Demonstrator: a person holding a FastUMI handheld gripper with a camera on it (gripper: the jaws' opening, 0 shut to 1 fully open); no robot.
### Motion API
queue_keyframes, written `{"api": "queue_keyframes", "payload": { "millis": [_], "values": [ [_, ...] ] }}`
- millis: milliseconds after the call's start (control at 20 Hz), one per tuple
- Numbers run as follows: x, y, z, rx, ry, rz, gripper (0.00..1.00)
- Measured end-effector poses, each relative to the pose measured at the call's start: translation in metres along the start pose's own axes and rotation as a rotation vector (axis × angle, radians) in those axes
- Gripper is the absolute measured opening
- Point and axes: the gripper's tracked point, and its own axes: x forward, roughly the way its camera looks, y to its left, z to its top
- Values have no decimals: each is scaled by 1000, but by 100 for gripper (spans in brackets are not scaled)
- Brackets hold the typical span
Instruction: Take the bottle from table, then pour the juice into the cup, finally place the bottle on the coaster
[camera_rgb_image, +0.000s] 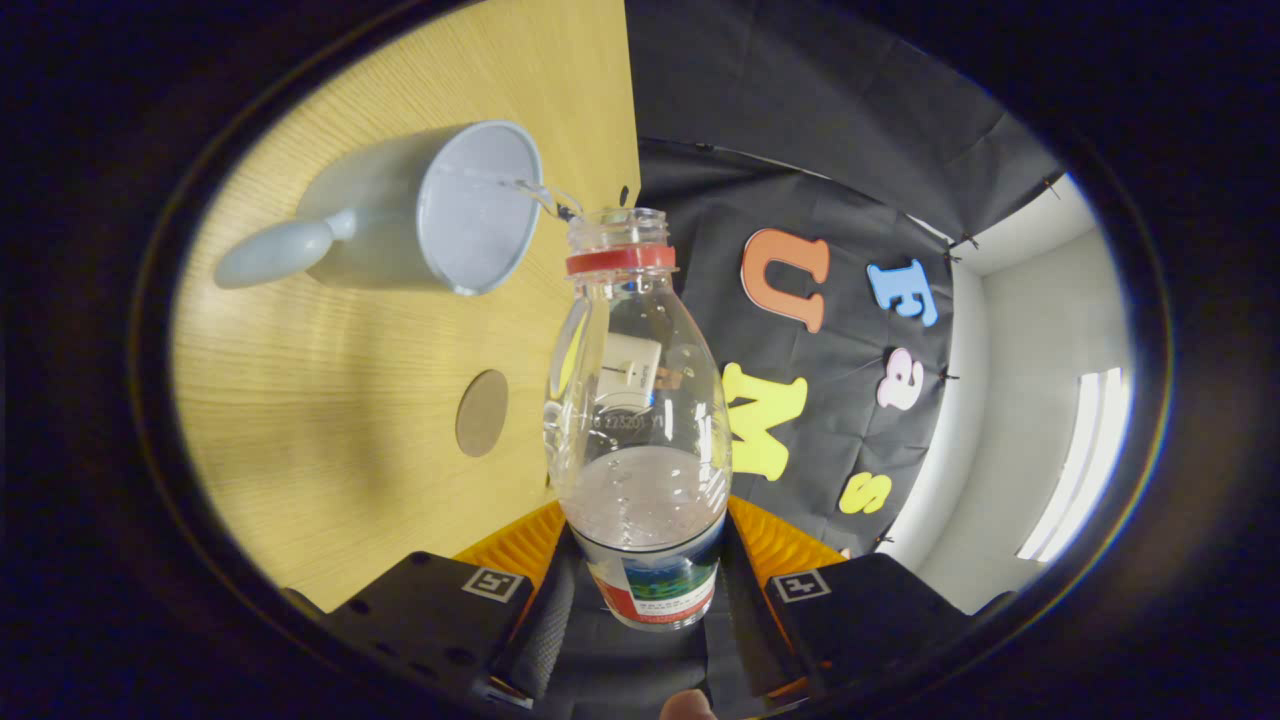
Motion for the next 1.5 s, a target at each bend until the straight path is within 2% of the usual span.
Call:
{"api": "queue_keyframes", "payload": {
  "millis": [1500],
  "values": [
    [-6,-29,1,-132,-17,-33,75]
  ]
}}
